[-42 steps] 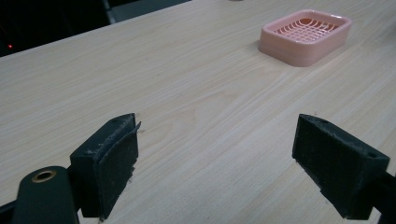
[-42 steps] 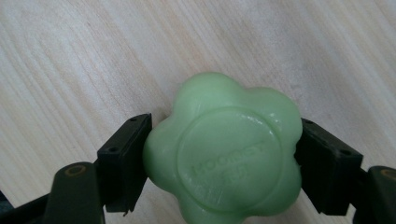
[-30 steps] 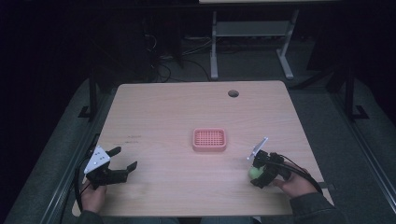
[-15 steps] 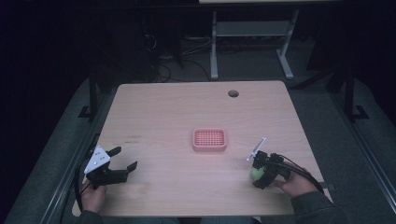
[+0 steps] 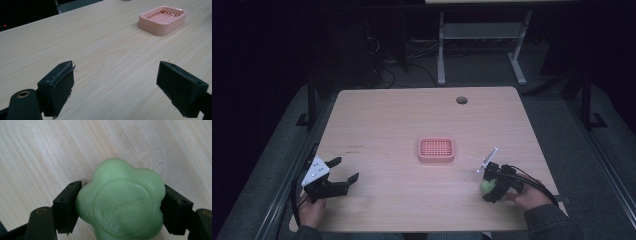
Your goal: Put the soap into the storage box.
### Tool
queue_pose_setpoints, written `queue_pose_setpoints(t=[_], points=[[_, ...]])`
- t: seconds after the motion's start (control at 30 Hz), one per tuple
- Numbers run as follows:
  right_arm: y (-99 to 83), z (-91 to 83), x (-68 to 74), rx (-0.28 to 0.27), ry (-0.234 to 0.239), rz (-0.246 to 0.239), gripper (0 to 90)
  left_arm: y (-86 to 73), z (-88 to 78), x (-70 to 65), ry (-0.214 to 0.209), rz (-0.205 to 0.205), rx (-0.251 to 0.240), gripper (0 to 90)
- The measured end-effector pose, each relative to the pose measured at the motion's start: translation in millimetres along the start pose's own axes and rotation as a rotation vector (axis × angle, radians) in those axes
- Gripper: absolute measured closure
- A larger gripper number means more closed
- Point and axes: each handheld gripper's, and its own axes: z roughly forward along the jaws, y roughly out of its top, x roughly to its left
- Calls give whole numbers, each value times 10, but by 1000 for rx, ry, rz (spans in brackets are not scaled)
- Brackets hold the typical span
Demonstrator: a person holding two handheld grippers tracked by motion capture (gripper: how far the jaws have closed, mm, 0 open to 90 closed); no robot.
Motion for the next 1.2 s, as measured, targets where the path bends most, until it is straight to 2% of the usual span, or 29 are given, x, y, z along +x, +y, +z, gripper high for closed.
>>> queue_pose_setpoints(t=[0.17,0.5,0.63,1.2], points=[[-47,-11,-45,-18,14,20,261,-3,-8,5,4,-5,-5,142],[-36,-132,-59,-44,17,17,261,-2,-8,1,4,-6,-2,142],[8,-153,-61,-36,14,6,261,-1,-9,0,2,-4,-1,141],[298,-385,-134,-128,42,-30,261,-2,-12,4,1,-13,-10,141]])
